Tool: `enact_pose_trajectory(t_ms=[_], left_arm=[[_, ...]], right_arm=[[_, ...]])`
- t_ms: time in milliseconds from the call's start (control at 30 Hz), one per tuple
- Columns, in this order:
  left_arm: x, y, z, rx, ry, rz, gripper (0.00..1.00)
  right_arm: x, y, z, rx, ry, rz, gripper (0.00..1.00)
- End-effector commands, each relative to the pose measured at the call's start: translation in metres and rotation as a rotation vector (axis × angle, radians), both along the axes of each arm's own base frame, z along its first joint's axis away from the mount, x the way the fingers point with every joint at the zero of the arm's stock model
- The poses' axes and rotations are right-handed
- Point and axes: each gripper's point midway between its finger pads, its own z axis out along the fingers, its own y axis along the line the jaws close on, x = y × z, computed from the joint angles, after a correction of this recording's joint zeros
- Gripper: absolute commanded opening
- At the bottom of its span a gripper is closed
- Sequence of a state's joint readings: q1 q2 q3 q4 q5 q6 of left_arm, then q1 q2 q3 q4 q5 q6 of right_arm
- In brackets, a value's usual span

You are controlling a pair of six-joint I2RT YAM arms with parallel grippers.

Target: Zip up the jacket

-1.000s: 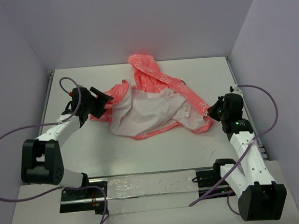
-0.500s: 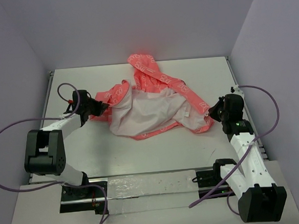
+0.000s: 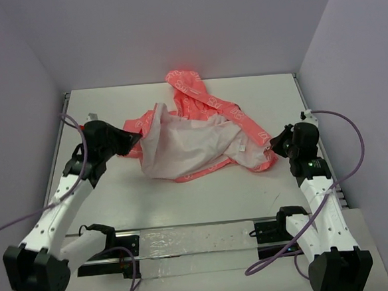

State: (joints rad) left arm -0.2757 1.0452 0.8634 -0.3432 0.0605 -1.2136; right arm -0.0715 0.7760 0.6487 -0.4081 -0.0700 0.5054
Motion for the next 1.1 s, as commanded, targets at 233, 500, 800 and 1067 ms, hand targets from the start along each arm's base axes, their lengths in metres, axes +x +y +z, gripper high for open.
enact_pose_trajectory(t_ms=[233,500,800,1067], left_arm=[[-0.094,-0.178,-0.005,0.043,0.064,-0.534,0.55],[-0.086,-0.196,0.022,0.451,0.006,-0.613,0.79],[-0.068,-0.134,-0.005,0.498,-0.127,-0.599,0.84],[-0.096,-0.139,-0.039,0.596,-0.084,-0.808,0.93]], right_arm=[[0.006,0.007,0.019,0.006,-0.073,0.031,0.00],[0.003,0.003,0.018,-0.017,-0.066,0.021,0.00],[0.007,0.008,0.011,0.000,-0.052,0.050,0.00],[0.007,0.009,0.010,0.006,-0.048,0.054,0.00]])
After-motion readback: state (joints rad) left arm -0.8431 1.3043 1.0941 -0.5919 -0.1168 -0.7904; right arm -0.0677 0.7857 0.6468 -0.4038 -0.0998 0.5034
